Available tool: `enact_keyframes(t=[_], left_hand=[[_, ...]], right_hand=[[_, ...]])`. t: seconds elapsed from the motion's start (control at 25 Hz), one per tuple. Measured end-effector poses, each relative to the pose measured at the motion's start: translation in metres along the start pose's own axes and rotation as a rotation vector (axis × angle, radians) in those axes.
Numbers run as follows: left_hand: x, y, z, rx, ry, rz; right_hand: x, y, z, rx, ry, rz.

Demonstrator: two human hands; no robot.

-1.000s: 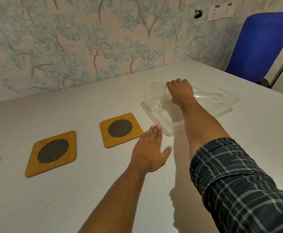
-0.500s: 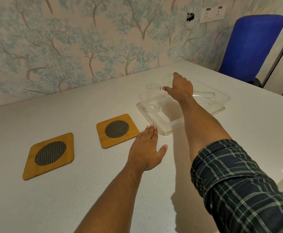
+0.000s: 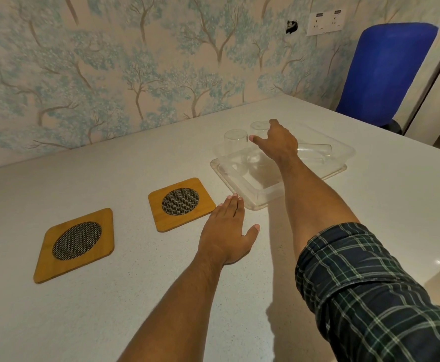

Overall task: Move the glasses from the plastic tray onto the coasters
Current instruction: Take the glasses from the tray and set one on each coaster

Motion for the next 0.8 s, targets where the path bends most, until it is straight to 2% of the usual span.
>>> enact_keyframes(t=[0.16, 0.32, 0.4, 0.6, 0.68, 0.8], left_hand=[[-0.001, 0.0, 0.0, 0.004, -0.002, -0.013], [-0.002, 0.001, -0.002, 0.016, 0.012, -0.04], [-0.003, 0.001, -0.001, 0.019, 0.016, -0.05], [-0.003, 0.002, -0.001, 0.024, 0.013, -0.05], [-0.003, 0.002, -0.002, 0.024, 0.022, -0.047], [-0.004, 0.002, -0.002, 0.025, 0.028, -0.053]], right_hand=[[-0.007, 0.0, -0.002, -0.005, -0.011, 0.052], [-0.047, -0.008, -0.025, 0.032, -0.085, -0.017], [-0.062, -0.012, -0.051, 0.102, 0.038, 0.026], [-0.062, 0.006, -0.102, 0.26, 0.258, 0.335], [-0.059, 0.011, -0.107, 0.248, 0.309, 0.357], [-0.058, 0.015, -0.104, 0.177, 0.436, 0.291]])
Point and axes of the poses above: each hand's wrist, its own y-axis away from the middle knuckle, its own x-axis out of the palm, z = x × y, the point moved 10 cm from there along -y, towards the middle knuckle, and after that the axes turned 8 degrees about -y, right-handed, at the moved point
